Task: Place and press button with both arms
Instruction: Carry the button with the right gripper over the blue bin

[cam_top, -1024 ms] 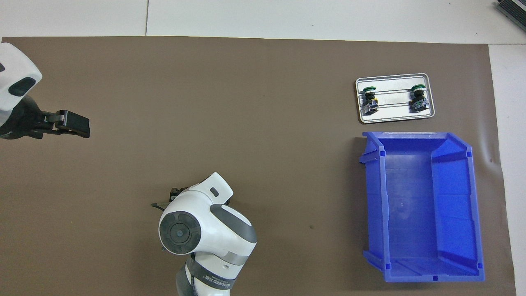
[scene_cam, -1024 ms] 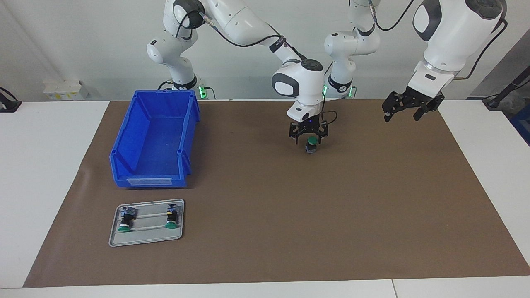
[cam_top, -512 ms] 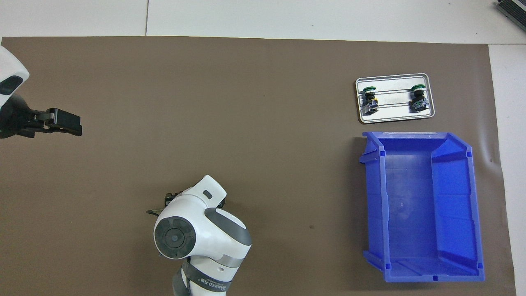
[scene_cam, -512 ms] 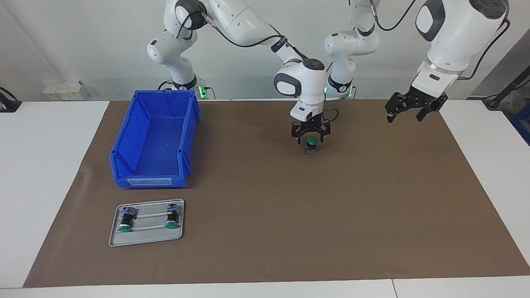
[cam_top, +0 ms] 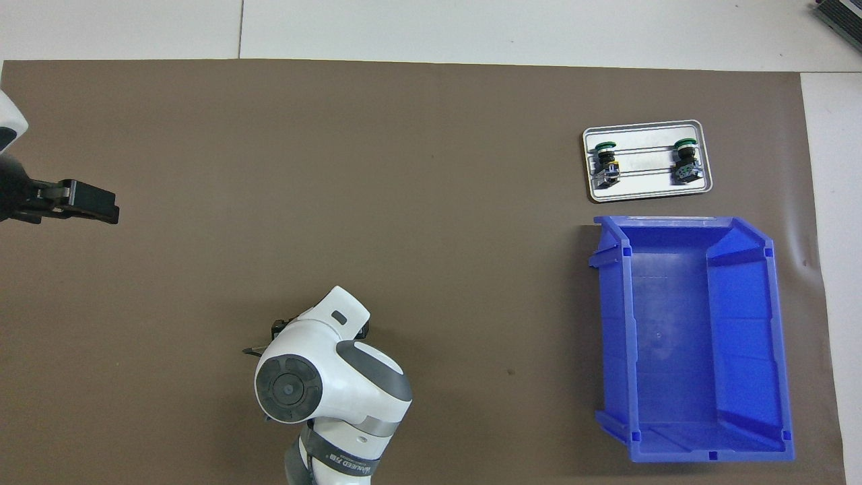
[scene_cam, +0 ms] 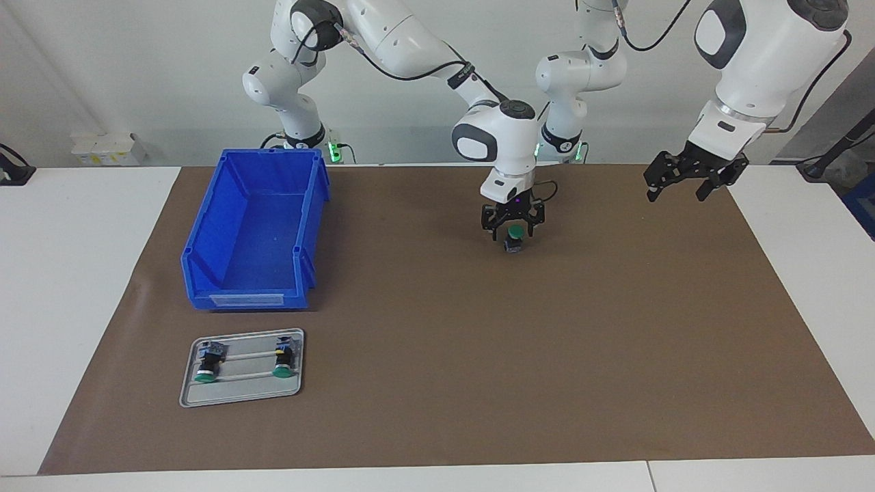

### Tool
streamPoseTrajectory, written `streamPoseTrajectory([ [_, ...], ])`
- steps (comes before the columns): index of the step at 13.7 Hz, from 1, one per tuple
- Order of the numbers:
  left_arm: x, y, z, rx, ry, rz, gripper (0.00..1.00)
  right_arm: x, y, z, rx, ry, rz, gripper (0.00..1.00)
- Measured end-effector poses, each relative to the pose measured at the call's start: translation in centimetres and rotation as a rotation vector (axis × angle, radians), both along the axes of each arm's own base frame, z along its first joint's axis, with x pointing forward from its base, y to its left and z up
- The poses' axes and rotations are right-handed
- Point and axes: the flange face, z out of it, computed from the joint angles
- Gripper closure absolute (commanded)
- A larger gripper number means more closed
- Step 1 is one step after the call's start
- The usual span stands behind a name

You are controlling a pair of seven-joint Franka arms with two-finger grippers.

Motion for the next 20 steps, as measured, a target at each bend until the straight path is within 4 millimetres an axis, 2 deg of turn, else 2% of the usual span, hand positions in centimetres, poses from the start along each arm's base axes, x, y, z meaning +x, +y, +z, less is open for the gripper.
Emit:
streamPoseTrajectory([
  [1,0.0,0.0,0.0,0.000,0.000,0.001,0.00,0.0,0.0,-0.1,-0.001,0.000,0.002,1.00],
  [7,0.0,-0.2,-0.2,0.000,0.006,-0.004,0.00,0.5,-0.1,0.5,0.005,-0.006,-0.004,1.00],
  [9,-0.1,-0.2,-0.2,0.000,0.006,-0.004,0.00,2.1,-0.6,2.3,0.006,-0.015,-0.029,1.00],
  [11,-0.1,-0.2,-0.3,0.000,0.007,-0.004,0.00,5.2,-3.0,5.9,0.027,-0.041,-0.073,1.00],
  [13,-0.1,-0.1,-0.2,0.000,0.007,-0.003,0.00,8.7,-8.1,11.0,0.013,-0.055,-0.104,1.00],
  [16,-0.1,-0.1,-0.2,0.000,0.007,-0.003,0.00,12.6,-19.1,18.3,-0.055,-0.029,-0.161,1.00],
  [18,-0.1,-0.1,-0.2,0.000,0.007,-0.003,0.00,14.1,-26.8,21.0,-0.076,-0.024,-0.196,1.00],
  [20,-0.1,-0.1,-0.2,0.000,0.007,-0.003,0.00,14.6,-35.0,21.2,-0.116,-0.002,-0.165,1.00],
])
